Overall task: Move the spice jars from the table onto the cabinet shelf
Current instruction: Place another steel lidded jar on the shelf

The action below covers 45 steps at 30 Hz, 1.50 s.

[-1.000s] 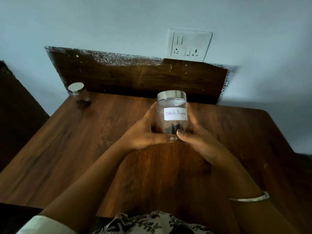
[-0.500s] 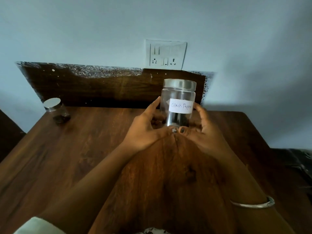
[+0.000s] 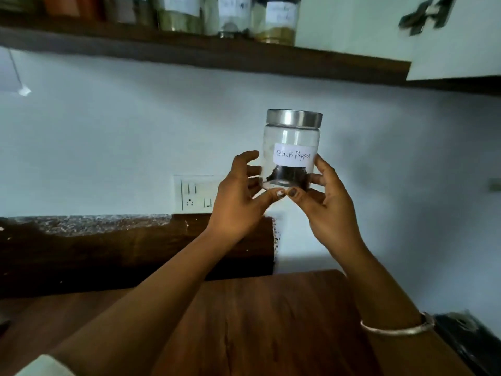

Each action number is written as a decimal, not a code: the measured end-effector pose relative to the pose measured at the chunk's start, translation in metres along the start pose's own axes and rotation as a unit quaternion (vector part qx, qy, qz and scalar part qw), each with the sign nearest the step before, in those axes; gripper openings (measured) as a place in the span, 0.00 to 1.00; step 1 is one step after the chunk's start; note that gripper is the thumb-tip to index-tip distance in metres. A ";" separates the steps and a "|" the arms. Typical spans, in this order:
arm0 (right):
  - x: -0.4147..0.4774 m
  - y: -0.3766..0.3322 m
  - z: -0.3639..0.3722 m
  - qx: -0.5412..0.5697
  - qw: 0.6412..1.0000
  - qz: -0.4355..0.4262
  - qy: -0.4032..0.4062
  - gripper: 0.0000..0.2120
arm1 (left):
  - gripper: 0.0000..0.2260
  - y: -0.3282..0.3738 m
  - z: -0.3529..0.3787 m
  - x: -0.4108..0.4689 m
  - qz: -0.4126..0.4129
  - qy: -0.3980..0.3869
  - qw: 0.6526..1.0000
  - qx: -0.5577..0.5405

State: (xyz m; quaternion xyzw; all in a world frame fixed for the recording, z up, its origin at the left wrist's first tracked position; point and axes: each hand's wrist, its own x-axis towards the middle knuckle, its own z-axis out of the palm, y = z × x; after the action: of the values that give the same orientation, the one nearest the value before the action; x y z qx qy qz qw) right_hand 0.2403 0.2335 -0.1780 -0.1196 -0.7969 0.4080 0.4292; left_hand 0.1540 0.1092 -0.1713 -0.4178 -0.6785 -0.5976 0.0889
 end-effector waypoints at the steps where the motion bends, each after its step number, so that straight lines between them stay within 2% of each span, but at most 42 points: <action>1: 0.015 -0.002 -0.006 0.002 1.000 -0.013 0.012 0.34 | 0.29 0.007 0.006 0.014 0.016 0.008 1.000 -0.003; 5: 0.072 -0.013 -0.027 0.022 0.995 -0.073 0.057 0.34 | 0.23 0.034 0.028 0.068 0.096 0.035 0.995 -0.013; 9: 0.123 -0.029 -0.048 0.042 0.983 -0.142 0.106 0.34 | 0.22 0.060 0.040 0.116 0.172 0.065 0.983 -0.007; 16: 0.197 -0.050 -0.064 -0.023 0.968 -0.207 0.143 0.28 | 0.23 0.084 0.056 0.183 0.217 0.086 0.970 0.060; 23: 0.238 -0.047 -0.055 -0.091 0.966 -0.194 0.148 0.26 | 0.25 0.081 0.062 0.225 0.200 0.092 0.956 0.195; 29: 0.257 -0.046 -0.052 -0.178 0.963 -0.148 0.135 0.25 | 0.28 0.076 0.067 0.236 0.196 0.114 0.950 0.214; 36: 0.268 -0.044 -0.044 -0.286 0.937 -0.117 0.163 0.19 | 0.28 0.061 0.085 0.237 0.215 0.164 0.916 0.298; 38: 0.268 -0.043 -0.041 -0.298 0.931 -0.113 0.177 0.19 | 0.26 0.060 0.088 0.238 0.220 0.176 0.909 0.308; 42: 0.267 -0.042 -0.034 -0.306 0.925 -0.095 0.202 0.18 | 0.16 0.057 0.085 0.241 0.234 0.173 0.897 0.334; 45: 0.266 -0.042 -0.030 -0.307 0.926 -0.086 0.203 0.18 | 0.15 0.055 0.081 0.241 0.247 0.158 0.892 0.345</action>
State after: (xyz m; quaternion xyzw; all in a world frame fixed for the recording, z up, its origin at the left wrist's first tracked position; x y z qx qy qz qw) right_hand 0.1097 0.3672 0.0186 -0.2571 -0.7861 0.0714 0.5576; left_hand 0.0685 0.2887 -0.0032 -0.4146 -0.6939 -0.3434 0.4782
